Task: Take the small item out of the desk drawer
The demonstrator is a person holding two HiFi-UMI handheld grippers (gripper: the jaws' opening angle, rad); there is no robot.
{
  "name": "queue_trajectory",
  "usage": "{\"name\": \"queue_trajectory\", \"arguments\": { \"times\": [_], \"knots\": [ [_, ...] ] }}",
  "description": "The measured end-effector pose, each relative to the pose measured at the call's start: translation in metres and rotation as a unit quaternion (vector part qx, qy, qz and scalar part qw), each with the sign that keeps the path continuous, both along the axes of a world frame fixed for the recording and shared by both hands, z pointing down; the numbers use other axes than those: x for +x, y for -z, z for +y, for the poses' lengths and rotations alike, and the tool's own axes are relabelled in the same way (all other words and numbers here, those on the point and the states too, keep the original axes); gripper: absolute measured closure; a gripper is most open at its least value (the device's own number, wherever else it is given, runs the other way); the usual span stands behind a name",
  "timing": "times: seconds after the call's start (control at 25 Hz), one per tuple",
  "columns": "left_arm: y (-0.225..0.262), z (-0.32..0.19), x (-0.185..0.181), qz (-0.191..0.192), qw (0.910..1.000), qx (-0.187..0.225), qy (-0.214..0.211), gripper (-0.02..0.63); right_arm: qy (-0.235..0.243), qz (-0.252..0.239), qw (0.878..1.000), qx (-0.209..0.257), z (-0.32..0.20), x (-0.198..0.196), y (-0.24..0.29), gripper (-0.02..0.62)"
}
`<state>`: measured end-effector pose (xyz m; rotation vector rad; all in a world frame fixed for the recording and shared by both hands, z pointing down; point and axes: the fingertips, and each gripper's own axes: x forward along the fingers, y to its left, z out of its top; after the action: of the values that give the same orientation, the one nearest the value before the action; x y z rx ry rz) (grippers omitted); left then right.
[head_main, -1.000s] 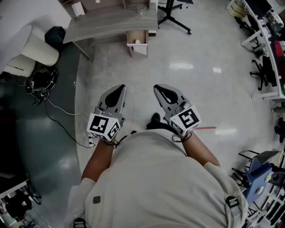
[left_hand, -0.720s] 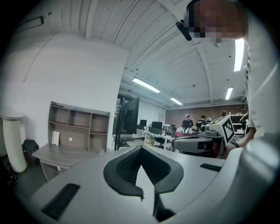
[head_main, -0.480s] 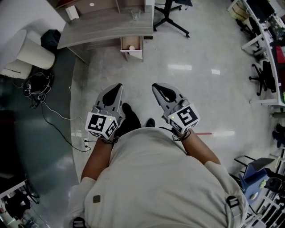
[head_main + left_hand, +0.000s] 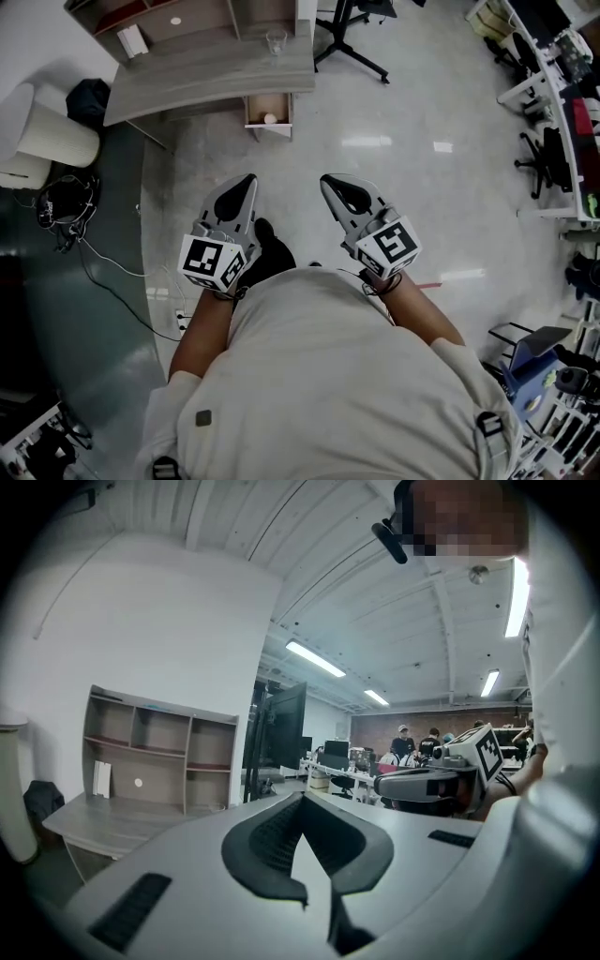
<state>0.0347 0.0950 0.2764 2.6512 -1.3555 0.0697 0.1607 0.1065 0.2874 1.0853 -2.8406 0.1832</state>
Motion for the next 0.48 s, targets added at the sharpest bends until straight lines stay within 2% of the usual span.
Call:
{"name": "queue_trajectory", "arguments": {
  "times": [0.2,0.48],
  "knots": [
    [-0.011,-0.060,-0.047,0.009,0.9999,-0.011,-0.007,0.591,0.003,-0.001,1.000,-0.015,-0.065,-0.046,-0.006,0.574],
    [-0.023,-0.126,-0.107,0.017,0.9994,-0.023,-0.021,0.591,-0.018,0.010,0.999,-0.042,-0.136,-0.100,-0.022,0.572]
  ]
}}
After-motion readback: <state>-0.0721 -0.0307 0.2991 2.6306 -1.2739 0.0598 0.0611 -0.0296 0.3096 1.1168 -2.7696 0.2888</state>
